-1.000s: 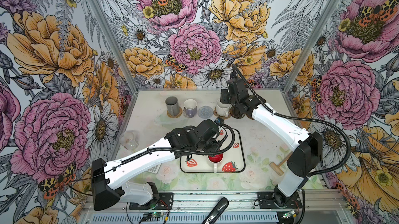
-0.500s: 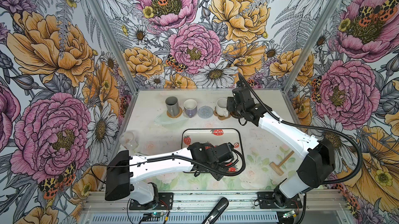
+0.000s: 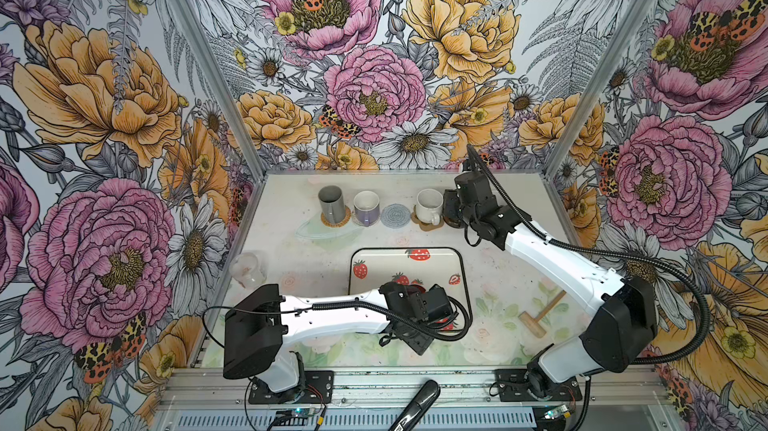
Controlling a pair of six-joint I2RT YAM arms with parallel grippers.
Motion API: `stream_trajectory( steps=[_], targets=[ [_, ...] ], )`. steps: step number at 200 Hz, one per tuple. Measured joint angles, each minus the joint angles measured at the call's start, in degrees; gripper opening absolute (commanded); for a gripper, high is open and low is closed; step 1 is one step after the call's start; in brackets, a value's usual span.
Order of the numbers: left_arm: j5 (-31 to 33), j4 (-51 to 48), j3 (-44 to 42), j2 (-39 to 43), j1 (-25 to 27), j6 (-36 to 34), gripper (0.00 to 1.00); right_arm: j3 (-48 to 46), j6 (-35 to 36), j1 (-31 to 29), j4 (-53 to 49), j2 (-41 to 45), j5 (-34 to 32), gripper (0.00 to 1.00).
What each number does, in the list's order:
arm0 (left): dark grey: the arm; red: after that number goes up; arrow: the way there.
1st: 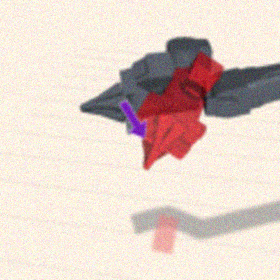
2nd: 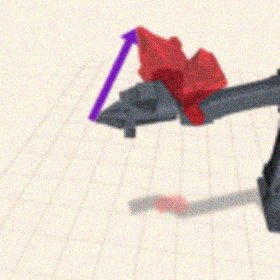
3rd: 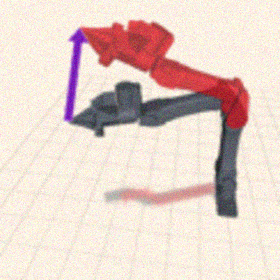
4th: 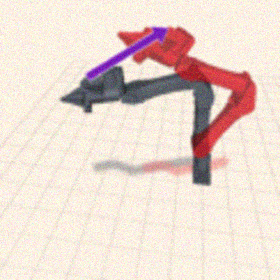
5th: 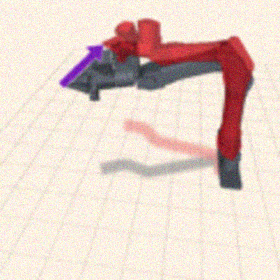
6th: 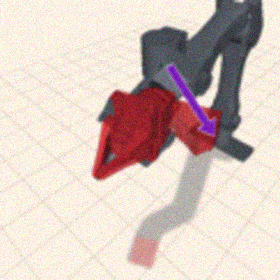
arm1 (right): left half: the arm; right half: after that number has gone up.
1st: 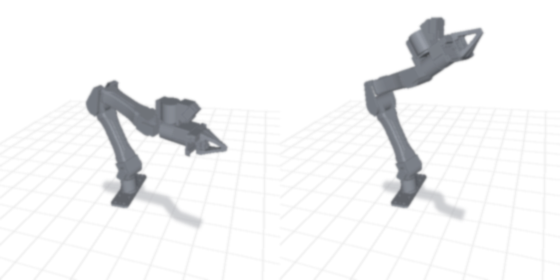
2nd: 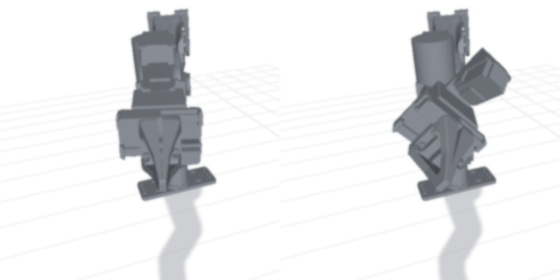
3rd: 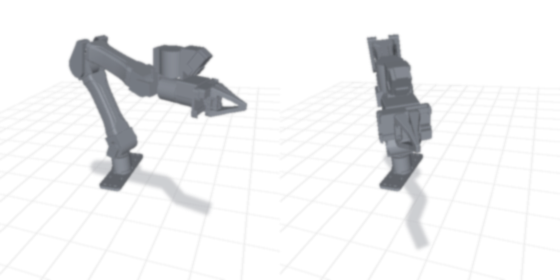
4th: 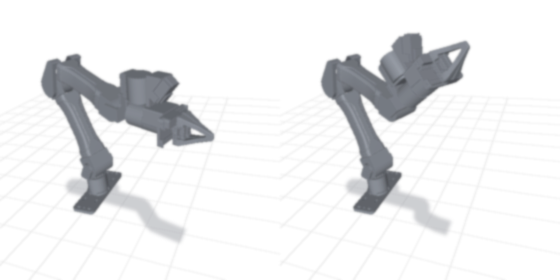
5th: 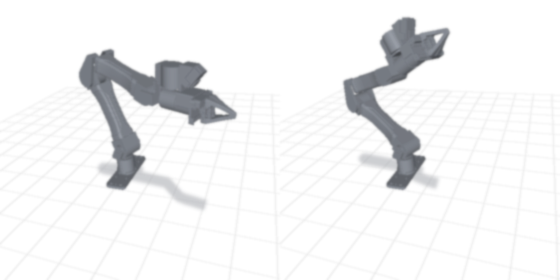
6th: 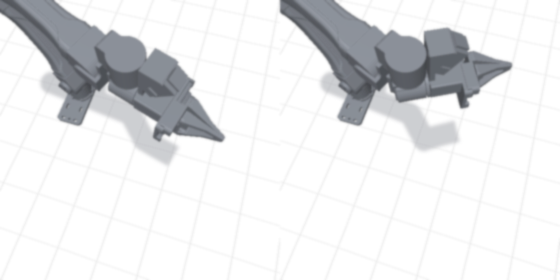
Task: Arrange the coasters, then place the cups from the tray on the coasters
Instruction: 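Grasp the red-lined mug with the left gripper while the right gripper rises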
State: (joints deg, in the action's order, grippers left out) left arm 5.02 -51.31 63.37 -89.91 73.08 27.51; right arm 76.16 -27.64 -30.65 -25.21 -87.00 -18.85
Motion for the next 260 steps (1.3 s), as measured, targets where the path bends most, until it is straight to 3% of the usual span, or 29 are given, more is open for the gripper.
stream_trajectory(
  steps=[112, 260],
  targets=[
    [1.7, 5.38, -1.77, -3.23, -6.71, 4.57, 0.34, -1.03, -0.31, 0.76, 1.31, 0.59, 0.02, 0.56],
    [4.81, 8.33, -2.08, -4.0, -9.05, 5.18, 0.25, -1.03, -0.42, 1.51, 1.55, 0.39, 0.66, 0.55]
  ],
)
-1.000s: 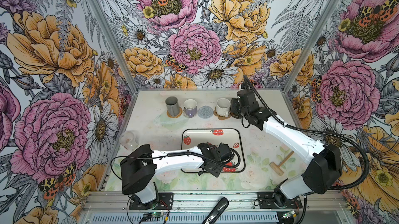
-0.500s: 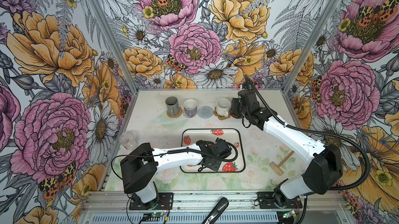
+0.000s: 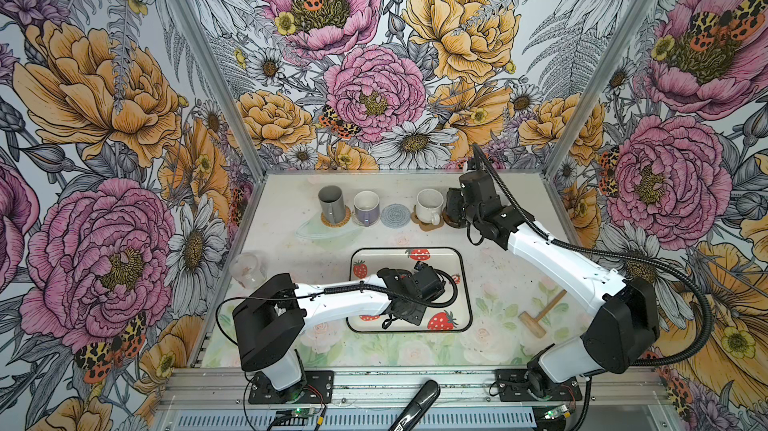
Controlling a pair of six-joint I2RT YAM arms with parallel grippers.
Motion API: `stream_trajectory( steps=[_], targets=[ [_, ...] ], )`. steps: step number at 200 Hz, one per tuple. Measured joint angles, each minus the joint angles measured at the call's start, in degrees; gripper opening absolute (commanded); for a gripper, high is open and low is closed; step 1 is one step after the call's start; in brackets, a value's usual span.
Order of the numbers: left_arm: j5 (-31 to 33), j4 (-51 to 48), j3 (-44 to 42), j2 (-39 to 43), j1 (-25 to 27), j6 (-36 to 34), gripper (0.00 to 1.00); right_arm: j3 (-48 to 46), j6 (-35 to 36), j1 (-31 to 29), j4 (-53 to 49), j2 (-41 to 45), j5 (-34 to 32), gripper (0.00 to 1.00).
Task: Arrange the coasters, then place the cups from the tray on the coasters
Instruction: 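Grasp the red-lined mug with the left gripper while the right gripper rises, then carry the red-lined mug with the left gripper to the grey woven coaster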
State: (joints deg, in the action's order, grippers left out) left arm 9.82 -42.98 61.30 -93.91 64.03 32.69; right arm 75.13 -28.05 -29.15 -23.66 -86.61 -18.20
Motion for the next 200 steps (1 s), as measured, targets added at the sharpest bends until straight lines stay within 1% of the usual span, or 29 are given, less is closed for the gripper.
stream_trajectory(
  steps=[34, 49, 70, 117, 144, 179, 200],
  targets=[
    [-0.02, 0.76, 0.0, -1.27, -0.42, 0.0, 0.24, 0.0, 0.0, 0.0, 0.0, -0.37, 0.04, 0.55],
    [0.0, 0.96, 0.0, -1.7, -0.55, 0.07, 0.15, 0.0, 0.0, 0.04, 0.02, -0.42, 0.07, 0.55],
    [0.04, 1.53, -0.04, -1.73, -0.94, 0.09, 0.0, 0.02, 0.0, 0.26, 0.02, -0.48, 0.42, 0.55],
    [0.22, 1.44, -0.04, -1.51, -1.18, 0.0, 0.0, 0.02, 0.02, 0.37, 0.02, -0.52, 0.46, 0.54],
    [1.07, 0.48, -0.17, 0.79, -2.16, -0.02, 0.0, 0.0, 0.02, 0.37, 0.02, -0.52, 0.66, 0.54],
    [2.84, 0.33, -0.13, 7.45, -5.86, -0.87, 0.0, 0.0, 0.02, 0.37, 0.02, -0.52, 1.49, 0.54],
    [3.78, -0.07, 0.76, 9.14, -9.11, -1.77, 0.0, 0.02, 0.02, 0.37, 0.02, -0.52, 2.01, 0.54]
  ],
)
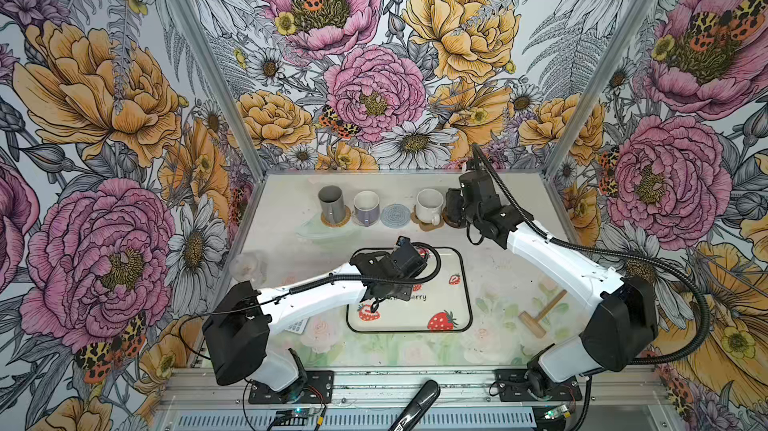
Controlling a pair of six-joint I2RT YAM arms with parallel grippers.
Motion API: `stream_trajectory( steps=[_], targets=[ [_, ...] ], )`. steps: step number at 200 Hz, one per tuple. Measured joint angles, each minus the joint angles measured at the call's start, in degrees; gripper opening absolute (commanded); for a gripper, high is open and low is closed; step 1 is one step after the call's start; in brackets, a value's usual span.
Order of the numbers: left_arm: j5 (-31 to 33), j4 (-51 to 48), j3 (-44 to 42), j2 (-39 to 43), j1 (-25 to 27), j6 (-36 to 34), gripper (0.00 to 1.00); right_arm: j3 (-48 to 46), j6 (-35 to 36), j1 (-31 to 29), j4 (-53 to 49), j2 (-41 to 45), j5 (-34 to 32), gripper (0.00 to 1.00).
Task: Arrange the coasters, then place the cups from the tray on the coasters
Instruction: 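Carry the red-lined mug with the left gripper to the grey woven coaster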
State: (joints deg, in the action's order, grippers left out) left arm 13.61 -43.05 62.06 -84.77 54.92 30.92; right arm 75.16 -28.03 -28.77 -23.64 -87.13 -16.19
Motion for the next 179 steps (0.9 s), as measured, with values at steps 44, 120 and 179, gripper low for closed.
stream_trajectory(
  steps=[44, 120, 179],
  targets=[
    [1.86, -0.94, 6.69, -2.21, -6.27, -3.21, 0.0, 0.0, 0.04, 0.0, 0.0, 0.0, 0.83, 0.53],
    [5.25, -0.76, 23.71, -17.2, -15.04, -8.24, 0.0, 0.55, 0.72, 0.0, 0.37, -1.84, 1.75, 0.54],
    [4.76, -0.35, 36.09, -33.38, -19.45, -11.5, 0.0, 0.55, 1.68, 0.76, 0.35, -2.84, 2.58, 0.54]
  ],
)
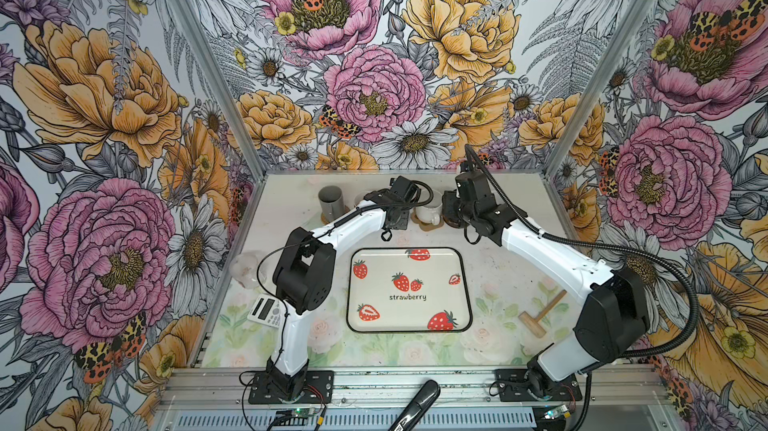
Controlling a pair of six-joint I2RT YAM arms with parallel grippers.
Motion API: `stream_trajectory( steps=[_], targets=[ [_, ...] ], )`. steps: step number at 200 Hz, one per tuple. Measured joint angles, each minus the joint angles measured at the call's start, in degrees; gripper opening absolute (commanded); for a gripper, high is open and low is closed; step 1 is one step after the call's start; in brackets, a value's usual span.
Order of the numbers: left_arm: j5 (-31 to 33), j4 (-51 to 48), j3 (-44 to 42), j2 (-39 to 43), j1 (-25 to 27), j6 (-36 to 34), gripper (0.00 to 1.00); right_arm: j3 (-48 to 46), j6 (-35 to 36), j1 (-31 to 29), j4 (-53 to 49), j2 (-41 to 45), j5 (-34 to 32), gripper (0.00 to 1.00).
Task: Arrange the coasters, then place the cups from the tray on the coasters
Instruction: 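Carry the red-lined mug with the left gripper to the grey woven coaster, then set the red-lined mug on the grey woven coaster and open the left gripper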
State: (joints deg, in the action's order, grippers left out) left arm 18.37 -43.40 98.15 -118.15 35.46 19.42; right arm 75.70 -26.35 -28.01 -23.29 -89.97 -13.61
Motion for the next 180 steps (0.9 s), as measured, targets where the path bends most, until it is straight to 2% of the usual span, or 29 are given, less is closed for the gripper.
stream_trajectory(
  steps=[36, 180],
  targets=[
    [-0.98, 0.26, 2.36, -4.9, -1.31, -0.37, 0.0, 0.0, 0.33, 0.61, 0.02, -0.26, 0.2, 0.54],
    [-4.96, 3.43, 4.24, -7.89, -2.29, -0.33, 0.0, 0.22, 0.37, 1.46, 0.02, -1.36, 0.85, 0.54]
  ],
)
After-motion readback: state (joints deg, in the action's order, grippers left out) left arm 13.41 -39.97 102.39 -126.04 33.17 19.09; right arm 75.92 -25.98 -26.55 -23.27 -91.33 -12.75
